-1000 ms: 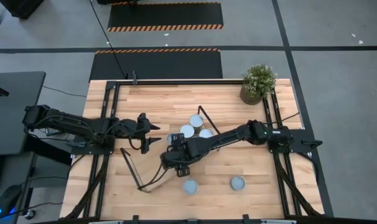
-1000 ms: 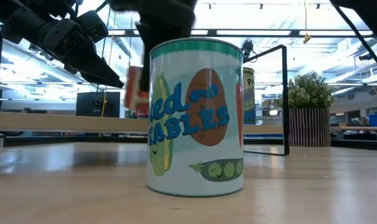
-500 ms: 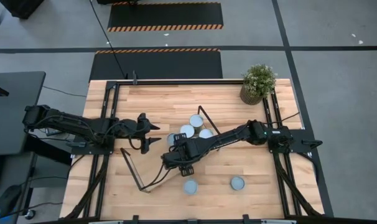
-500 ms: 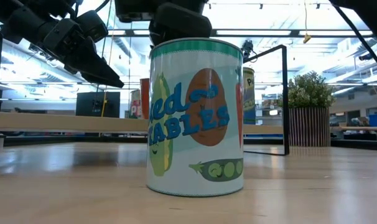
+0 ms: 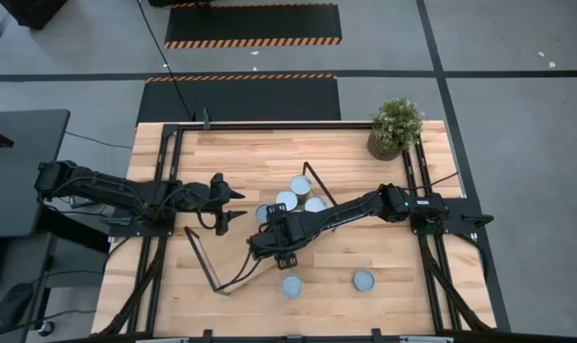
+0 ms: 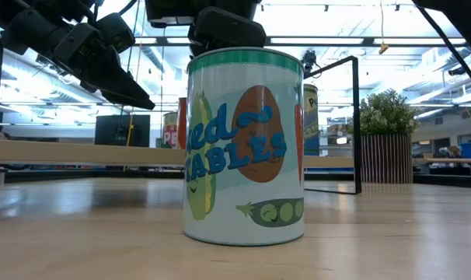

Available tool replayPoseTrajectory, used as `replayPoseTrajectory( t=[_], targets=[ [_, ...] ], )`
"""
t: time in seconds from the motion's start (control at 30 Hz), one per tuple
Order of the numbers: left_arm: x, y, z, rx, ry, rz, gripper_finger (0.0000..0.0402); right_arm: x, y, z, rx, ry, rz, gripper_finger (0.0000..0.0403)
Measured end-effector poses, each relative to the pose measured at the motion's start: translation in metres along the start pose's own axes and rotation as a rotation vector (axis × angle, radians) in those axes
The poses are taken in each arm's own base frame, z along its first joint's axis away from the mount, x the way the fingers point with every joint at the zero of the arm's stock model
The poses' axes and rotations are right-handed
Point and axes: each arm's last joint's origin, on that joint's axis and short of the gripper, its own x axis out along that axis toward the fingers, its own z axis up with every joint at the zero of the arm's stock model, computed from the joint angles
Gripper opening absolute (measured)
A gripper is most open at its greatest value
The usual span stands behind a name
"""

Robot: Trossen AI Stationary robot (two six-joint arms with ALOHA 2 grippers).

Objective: Pick and place cans onto a shelf
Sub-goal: Put the middle small can on the shelf, then put the left small can on the shelf

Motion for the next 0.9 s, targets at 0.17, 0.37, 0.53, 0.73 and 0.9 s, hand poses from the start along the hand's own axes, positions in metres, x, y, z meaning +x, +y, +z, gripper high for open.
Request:
replayPoseTrajectory(
  t=[0.17,0.37,0.53,0.73,0.9],
  targets=[
    [0.000,0.000,0.000,0.000,-0.001,0.000,0.0243,-0.002,0.003,0.000,-0.010,0.001,-0.029,0.0366],
    [0.000,0.000,0.000,0.000,-0.001,0.000,0.0243,-0.023,0.015,0.005,-0.041,-0.065,-0.143,0.0373],
    [0.000,0.000,0.000,0.001,-0.001,0.000,0.0243,-0.052,0.031,0.003,-0.042,-0.082,-0.075,0.0369],
    [0.000,0.000,0.000,0.000,-0.002,-0.001,0.0243,-0.070,0.055,-0.016,0.019,0.014,0.052,0.0364],
    [0.000,0.000,0.000,0.001,-0.001,-0.001,0.0243,-0.074,0.080,-0.041,0.093,0.216,0.098,0.0359]
  ],
)
